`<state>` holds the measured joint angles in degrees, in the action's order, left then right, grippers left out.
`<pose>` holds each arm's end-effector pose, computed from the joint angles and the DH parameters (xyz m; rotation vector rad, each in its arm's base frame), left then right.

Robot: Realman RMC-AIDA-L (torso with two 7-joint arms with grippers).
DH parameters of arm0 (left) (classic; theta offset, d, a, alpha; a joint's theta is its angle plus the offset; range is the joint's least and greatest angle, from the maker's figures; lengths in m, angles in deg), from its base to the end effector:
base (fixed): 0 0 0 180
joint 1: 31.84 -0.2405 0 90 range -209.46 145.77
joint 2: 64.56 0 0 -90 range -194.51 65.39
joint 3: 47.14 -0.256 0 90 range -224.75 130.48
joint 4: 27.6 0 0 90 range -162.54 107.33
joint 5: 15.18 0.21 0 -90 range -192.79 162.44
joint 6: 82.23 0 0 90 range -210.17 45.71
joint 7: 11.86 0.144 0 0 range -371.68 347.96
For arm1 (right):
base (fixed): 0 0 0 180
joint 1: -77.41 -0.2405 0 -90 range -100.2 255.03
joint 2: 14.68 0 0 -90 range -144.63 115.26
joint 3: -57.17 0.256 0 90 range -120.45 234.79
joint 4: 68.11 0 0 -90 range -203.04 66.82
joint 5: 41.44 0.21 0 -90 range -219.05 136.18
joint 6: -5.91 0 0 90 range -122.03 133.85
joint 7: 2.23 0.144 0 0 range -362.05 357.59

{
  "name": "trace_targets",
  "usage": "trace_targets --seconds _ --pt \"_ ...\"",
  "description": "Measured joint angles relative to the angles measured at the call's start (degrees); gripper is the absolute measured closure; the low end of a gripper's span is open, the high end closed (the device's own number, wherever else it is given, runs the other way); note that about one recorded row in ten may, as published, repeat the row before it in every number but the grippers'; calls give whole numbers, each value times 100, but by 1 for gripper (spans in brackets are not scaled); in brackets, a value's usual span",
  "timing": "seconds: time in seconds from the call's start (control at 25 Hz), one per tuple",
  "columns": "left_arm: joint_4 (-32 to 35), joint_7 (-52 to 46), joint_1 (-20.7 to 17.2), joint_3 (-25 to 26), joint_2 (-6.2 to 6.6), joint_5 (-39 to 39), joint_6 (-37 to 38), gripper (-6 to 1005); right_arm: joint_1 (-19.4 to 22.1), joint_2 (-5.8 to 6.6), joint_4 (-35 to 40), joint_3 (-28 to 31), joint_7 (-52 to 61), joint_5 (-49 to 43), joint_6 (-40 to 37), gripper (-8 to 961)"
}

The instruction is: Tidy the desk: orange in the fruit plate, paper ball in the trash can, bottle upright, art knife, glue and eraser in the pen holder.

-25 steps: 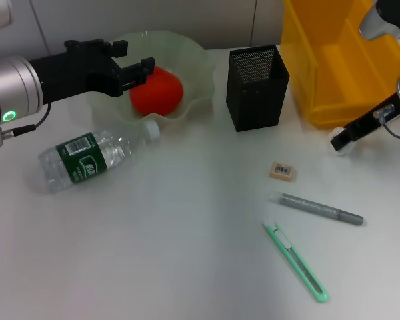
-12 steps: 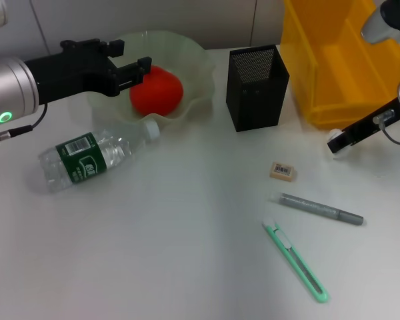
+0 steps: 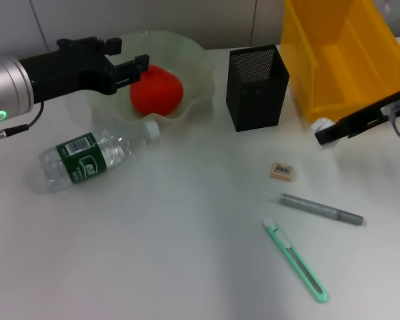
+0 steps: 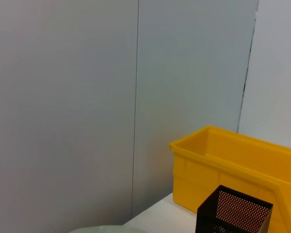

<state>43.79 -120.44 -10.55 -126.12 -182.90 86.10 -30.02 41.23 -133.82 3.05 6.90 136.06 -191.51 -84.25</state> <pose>-0.1742 0.3810 0.0137 -2.4247 -0.5439 -0.5472 0.2306 0.3761 0.0654 -2.3928 1.2112 -0.1550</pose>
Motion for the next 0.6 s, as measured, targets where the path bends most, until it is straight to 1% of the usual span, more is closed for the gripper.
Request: trace_targets --seconds 0.08,0.24,0.4,0.6 --pt "14 34 -3 5 1 -10 0 428 154 -3 454 -95 121 95 -169 560" --pt "15 157 -20 14 2 -157 0 429 276 -11 978 -73 255 107 -319 560" --pt "-3 214 -29 76 4 -255 9 429 302 2 1159 95 264 110 -338 560" --pt "-5 223 -26 123 1 -283 26 429 270 43 1169 346 123 113 -187 561"
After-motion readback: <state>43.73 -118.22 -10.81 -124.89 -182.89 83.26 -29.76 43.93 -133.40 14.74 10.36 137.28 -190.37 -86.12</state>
